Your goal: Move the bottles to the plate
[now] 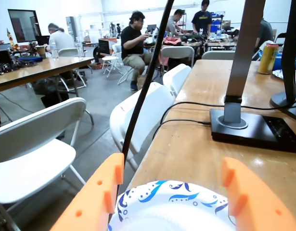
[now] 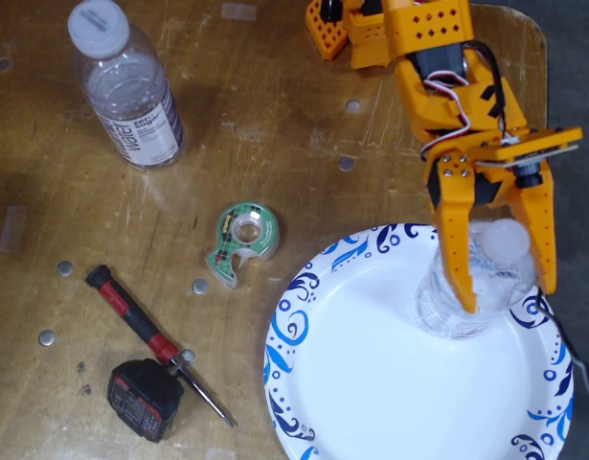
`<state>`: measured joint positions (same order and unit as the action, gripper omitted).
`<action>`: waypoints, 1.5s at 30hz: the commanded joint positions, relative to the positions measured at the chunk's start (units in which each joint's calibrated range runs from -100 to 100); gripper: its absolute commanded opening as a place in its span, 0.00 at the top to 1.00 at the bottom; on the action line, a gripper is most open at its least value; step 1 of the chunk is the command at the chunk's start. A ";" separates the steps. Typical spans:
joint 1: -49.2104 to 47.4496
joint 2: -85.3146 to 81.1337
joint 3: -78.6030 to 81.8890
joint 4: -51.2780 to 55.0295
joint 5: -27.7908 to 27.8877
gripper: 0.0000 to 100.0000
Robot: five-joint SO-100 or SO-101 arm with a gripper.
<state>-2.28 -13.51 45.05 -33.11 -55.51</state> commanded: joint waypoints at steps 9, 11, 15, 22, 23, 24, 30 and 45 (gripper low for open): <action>2.87 -11.28 3.14 4.91 0.06 0.72; 2.55 -17.77 4.68 11.87 -0.36 0.69; 2.33 -32.02 4.05 31.37 -0.46 0.69; 3.20 -49.06 4.77 49.99 -0.46 0.69; 3.84 -51.00 4.77 51.21 -0.41 0.69; 6.00 -52.68 4.77 51.82 -0.41 0.69; 39.42 -61.70 4.50 56.00 1.15 0.68; 75.86 -64.32 14.14 55.56 6.21 0.62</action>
<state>72.84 -78.27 57.01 27.23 -49.47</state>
